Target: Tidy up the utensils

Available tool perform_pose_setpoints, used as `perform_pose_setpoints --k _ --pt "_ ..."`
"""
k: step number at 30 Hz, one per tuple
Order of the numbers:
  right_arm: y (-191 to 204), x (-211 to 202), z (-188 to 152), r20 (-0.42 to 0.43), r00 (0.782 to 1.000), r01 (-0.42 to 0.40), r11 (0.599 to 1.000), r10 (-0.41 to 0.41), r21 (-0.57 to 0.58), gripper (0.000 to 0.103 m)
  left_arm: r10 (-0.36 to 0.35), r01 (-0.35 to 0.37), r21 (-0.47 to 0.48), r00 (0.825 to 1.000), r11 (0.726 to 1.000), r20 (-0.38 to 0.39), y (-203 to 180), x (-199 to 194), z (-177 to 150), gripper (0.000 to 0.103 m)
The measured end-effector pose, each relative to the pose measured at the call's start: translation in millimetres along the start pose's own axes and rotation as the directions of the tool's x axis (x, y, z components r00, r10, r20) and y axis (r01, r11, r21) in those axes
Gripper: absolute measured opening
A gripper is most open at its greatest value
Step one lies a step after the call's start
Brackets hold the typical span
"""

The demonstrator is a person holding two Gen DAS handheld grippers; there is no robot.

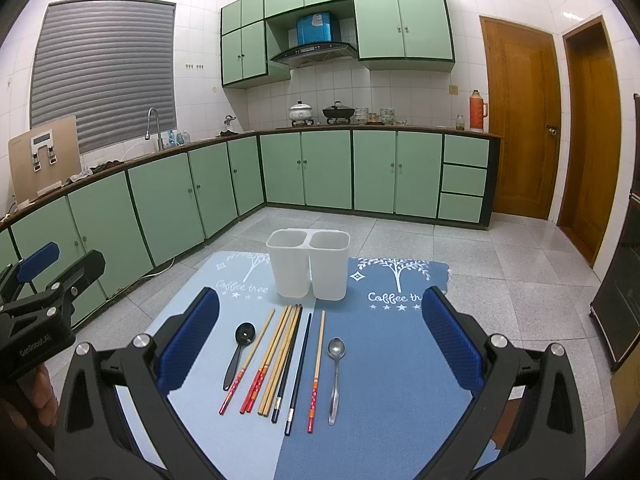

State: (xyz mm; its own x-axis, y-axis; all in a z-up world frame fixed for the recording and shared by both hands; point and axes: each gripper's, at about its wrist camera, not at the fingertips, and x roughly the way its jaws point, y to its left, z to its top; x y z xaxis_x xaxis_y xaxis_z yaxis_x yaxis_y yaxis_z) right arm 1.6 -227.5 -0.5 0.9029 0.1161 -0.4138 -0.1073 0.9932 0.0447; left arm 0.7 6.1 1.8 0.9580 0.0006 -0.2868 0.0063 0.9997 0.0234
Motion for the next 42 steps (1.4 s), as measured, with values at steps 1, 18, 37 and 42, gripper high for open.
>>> perform_pose_setpoints --k 1,18,37,42 --pt "0.0 0.1 0.0 0.000 1.000 0.000 1.000 0.000 0.000 0.098 0.000 0.000 0.000 1.000 1.000 -0.001 0.1 0.3 0.2 0.097" --pt "0.5 0.2 0.3 -0.001 1.000 0.000 1.000 0.000 0.002 0.098 0.002 -0.002 0.002 1.000 1.000 -0.002 2.2 -1.6 2.6 0.097" --pt "-0.1 0.2 0.4 -0.002 1.000 -0.001 1.000 0.001 0.002 0.098 0.002 -0.002 0.004 1.000 1.000 -0.002 1.5 -1.6 2.6 0.097" --pt "-0.2 0.0 0.4 -0.002 1.000 -0.001 1.000 0.001 0.003 0.098 0.002 -0.002 0.004 1.000 1.000 -0.002 1.4 -1.6 2.5 0.097"
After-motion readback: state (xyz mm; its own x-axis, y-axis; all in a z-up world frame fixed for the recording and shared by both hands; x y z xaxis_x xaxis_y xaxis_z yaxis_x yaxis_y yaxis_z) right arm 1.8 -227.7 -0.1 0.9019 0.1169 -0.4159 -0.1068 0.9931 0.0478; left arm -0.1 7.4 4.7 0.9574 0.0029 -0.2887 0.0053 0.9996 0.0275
